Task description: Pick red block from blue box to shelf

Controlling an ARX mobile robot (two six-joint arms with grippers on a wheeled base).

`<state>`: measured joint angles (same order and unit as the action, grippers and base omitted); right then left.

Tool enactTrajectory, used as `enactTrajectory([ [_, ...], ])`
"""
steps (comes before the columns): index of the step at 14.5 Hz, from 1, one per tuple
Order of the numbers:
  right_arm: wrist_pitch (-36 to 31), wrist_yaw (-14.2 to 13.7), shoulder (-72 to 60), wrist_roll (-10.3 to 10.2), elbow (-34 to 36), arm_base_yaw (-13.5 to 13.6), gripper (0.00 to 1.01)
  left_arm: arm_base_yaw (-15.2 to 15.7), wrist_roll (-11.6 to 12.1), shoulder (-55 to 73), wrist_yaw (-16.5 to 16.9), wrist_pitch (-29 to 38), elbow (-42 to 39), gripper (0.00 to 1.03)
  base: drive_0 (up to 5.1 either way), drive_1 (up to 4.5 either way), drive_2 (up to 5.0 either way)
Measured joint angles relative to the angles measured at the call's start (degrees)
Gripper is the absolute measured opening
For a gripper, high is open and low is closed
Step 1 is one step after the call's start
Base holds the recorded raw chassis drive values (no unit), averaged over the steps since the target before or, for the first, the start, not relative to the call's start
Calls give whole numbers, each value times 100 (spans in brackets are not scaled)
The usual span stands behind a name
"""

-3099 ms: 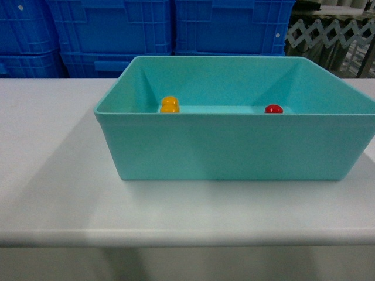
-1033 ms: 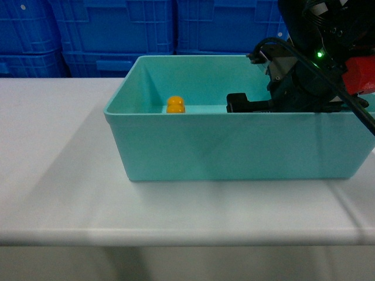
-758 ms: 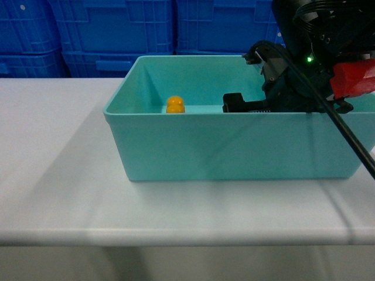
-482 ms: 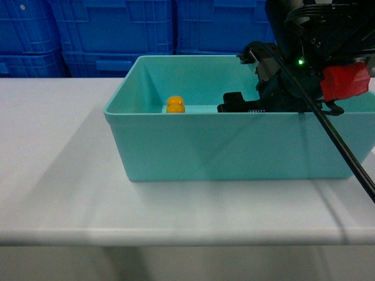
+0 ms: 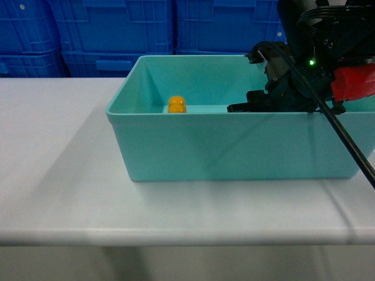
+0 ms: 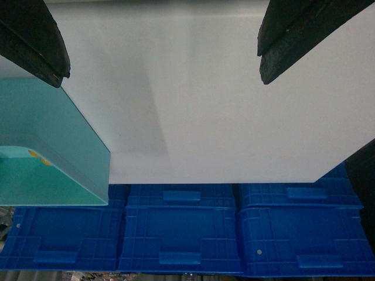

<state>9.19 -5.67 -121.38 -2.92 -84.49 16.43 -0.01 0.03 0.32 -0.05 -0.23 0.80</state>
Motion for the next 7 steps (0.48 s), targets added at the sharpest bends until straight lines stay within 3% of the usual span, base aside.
enactTrajectory([
  [7,210,122,634,363,-96,-269,29,0,0,0,0,2,0,98,0,0,0],
])
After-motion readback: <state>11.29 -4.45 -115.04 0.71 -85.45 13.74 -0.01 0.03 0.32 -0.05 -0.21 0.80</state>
